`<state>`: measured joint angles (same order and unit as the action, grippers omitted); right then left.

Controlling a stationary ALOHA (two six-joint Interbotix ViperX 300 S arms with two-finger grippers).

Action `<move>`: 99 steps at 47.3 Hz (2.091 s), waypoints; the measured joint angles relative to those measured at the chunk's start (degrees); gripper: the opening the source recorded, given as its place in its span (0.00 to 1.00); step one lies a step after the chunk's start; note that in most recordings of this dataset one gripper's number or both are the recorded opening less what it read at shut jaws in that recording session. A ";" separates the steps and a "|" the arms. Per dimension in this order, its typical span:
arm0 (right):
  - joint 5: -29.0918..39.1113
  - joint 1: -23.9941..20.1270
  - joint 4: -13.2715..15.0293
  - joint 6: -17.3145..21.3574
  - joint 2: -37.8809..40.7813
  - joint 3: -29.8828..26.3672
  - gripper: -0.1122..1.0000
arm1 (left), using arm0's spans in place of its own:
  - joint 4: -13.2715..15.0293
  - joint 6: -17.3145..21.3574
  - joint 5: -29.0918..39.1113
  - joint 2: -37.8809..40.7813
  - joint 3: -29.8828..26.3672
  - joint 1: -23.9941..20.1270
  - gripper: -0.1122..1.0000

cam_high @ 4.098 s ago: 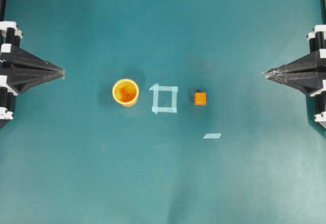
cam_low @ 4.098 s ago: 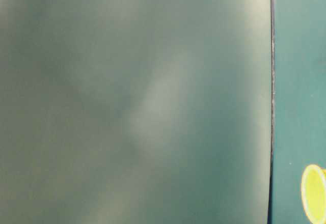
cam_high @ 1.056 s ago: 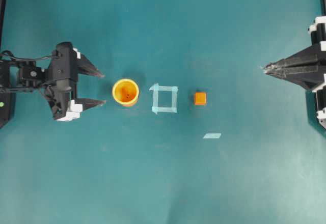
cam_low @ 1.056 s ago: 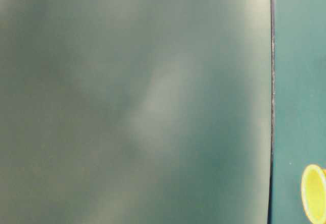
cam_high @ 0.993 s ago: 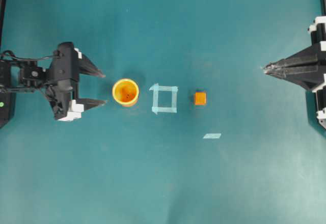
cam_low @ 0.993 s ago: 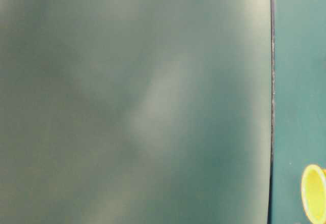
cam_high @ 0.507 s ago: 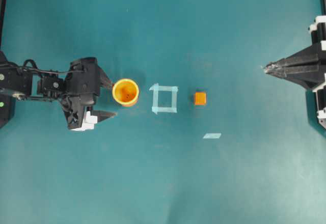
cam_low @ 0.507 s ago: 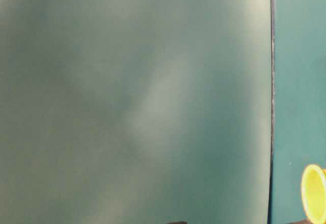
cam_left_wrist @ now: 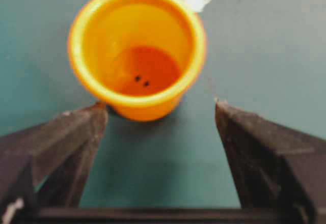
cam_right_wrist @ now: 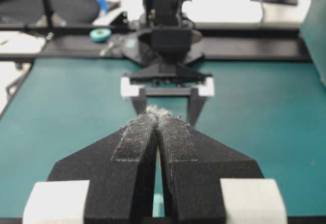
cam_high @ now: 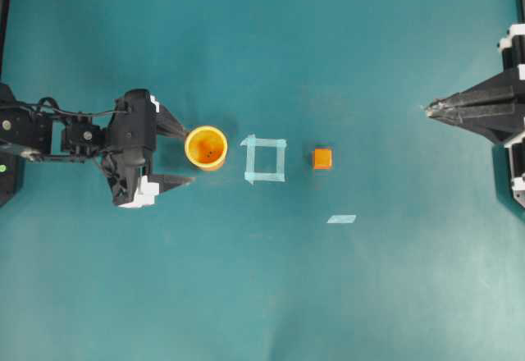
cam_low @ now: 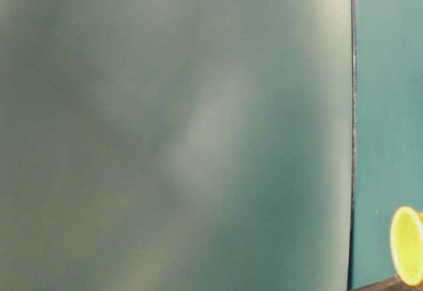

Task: Move the cup forward with left arm.
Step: 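Close the left gripper around the orange cup's body, then slide the gripped orange cup toward the front edge with the left gripper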

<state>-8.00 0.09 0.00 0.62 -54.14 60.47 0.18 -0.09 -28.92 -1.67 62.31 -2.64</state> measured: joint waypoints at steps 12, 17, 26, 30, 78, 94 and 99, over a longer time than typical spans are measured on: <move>0.00 0.00 0.00 0.00 0.00 -0.26 0.10 | 0.00 0.35 -0.53 0.26 0.00 -2.02 0.85; 0.00 0.09 0.00 0.00 0.00 -0.35 0.10 | 0.09 0.26 -0.70 0.44 -0.53 -1.93 0.85; 0.00 0.00 0.00 0.00 0.00 -0.44 0.10 | 0.09 0.26 -1.41 1.93 -2.37 -0.97 0.85; 0.00 0.00 0.09 0.00 0.00 -0.44 0.10 | 0.09 0.26 -1.67 3.25 -3.34 -0.53 0.85; 0.00 0.00 0.09 0.00 0.00 -0.53 0.10 | 0.09 0.62 -1.93 2.55 -3.16 1.85 0.67; 0.00 0.00 0.00 -0.09 0.00 -0.53 0.10 | 0.18 -0.35 -1.76 2.55 -4.22 9.93 0.67; 0.00 0.00 0.00 0.00 0.00 -0.53 0.10 | 0.26 -0.35 -0.44 2.55 -5.10 12.48 0.67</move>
<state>-8.00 0.09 0.00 0.62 -54.14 59.94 0.44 -0.44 -29.36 0.88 57.22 9.84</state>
